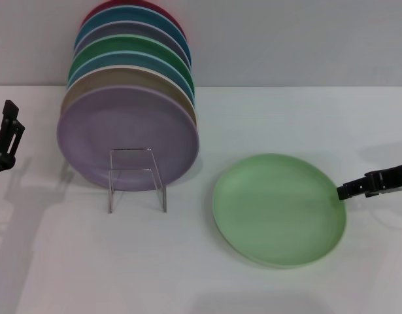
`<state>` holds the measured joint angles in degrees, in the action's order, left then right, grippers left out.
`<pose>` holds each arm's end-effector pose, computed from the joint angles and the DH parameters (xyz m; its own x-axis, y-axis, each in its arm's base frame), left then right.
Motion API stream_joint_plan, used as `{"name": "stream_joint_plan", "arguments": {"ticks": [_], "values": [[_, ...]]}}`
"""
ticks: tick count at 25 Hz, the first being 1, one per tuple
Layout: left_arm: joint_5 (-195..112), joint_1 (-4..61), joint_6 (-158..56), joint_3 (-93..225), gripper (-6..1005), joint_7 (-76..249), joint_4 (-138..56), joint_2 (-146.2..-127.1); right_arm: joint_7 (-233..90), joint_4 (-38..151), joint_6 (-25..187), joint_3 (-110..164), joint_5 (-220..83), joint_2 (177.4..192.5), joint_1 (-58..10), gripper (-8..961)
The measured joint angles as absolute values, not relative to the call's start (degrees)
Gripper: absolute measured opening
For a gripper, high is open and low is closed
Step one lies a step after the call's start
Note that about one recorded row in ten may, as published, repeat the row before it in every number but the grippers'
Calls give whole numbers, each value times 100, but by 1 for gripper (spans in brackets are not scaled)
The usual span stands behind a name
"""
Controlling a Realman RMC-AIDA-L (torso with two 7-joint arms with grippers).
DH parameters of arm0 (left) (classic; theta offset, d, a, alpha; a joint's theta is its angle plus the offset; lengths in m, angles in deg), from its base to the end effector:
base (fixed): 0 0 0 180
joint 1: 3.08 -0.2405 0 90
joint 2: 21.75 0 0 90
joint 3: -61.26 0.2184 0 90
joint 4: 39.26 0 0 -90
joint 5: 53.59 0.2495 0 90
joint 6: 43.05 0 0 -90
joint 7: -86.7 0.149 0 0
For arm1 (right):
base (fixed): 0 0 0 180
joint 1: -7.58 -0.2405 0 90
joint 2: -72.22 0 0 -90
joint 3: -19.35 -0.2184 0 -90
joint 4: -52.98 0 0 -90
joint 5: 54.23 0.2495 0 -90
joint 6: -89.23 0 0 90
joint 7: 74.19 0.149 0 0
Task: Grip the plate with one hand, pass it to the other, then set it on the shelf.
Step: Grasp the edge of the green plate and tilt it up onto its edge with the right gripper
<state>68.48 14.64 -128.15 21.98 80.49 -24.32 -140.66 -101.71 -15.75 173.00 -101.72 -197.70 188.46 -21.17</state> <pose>-0.3045 0.2951 -0.0054 0.6158 -0.2913 0.7321 0.7324 -0.1309 -0.6682 0.2403 0.3834 0.0792 0.3901 -0.8983 -0.2020 -0.8659 -0.2834 -0.4121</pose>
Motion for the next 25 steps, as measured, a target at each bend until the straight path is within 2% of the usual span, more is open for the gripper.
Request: {"name": "stream_joint_plan", "arguments": {"ticks": [25], "values": [[6848, 1411, -12848, 2198, 765, 8020, -2432, -14062, -10231, -415, 16805, -10125, -19934, 18852, -2583, 615]]}}
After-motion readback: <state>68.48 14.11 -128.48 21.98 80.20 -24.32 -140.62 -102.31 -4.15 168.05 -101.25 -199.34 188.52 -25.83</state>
